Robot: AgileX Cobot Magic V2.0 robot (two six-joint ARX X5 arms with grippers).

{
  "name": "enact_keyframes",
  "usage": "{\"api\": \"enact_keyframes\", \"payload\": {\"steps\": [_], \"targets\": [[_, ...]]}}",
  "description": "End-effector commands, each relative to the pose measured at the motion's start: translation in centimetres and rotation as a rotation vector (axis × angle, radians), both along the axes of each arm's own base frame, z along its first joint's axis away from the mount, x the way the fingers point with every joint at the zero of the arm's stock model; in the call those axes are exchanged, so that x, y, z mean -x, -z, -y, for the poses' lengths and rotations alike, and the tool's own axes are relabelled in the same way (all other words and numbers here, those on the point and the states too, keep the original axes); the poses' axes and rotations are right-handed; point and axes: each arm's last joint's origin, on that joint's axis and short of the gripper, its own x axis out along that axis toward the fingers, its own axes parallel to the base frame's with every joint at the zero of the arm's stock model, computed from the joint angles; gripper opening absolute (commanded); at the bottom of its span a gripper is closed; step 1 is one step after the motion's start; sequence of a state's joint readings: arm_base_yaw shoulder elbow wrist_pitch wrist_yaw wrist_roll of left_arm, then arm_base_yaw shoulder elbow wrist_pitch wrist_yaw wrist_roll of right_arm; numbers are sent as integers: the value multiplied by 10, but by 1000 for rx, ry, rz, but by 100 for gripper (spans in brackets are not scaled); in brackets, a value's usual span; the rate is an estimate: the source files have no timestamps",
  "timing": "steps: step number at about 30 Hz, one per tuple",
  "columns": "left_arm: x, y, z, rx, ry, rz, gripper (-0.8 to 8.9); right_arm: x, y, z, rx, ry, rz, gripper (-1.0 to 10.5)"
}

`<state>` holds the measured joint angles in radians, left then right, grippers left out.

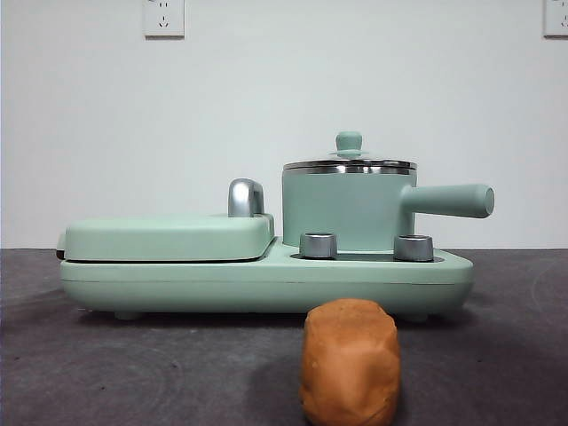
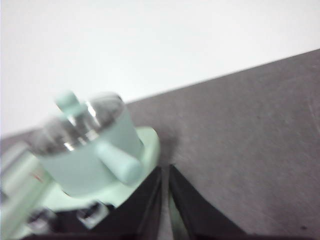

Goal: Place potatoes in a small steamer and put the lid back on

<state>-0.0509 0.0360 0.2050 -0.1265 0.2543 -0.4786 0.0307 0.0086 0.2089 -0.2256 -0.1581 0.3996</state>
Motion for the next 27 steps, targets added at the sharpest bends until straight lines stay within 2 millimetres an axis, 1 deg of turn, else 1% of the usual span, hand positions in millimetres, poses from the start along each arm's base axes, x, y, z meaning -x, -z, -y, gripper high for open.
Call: {"api": "enact_keyframes", "payload": {"steps": [1, 5, 8, 12, 17, 20, 21, 25, 26, 27], "targets": [[5, -20, 1, 2, 45, -18, 24, 7, -21, 0, -73, -3, -22, 21], [7, -49, 2, -19, 97, -42, 24, 17, -54, -2, -55, -71, -86, 21], [4, -72, 4, -46, 134, -40, 25, 20, -78, -3, -29, -120, -133, 21], [-8, -100, 6, -75, 185, -40, 28, 18, -107, -5, 35, -201, -164, 21], [-28, -127, 11, -114, 340, -49, 43, 9, -138, -9, 134, -357, -163, 22], [-40, -138, 13, -108, 415, -83, 100, 3, -149, -11, 167, -441, -165, 22], [-44, -140, 14, -109, 443, -96, 101, 1, -152, -12, 177, -467, -165, 22], [-58, -148, 18, -136, 522, -126, 101, -5, -159, -13, 204, -518, -172, 22], [-61, -150, 20, -154, 545, -118, 112, -6, -159, -13, 203, -521, -178, 23], [-64, -152, 22, -176, 566, -111, 145, -8, -159, -13, 201, -522, -185, 44]]}}
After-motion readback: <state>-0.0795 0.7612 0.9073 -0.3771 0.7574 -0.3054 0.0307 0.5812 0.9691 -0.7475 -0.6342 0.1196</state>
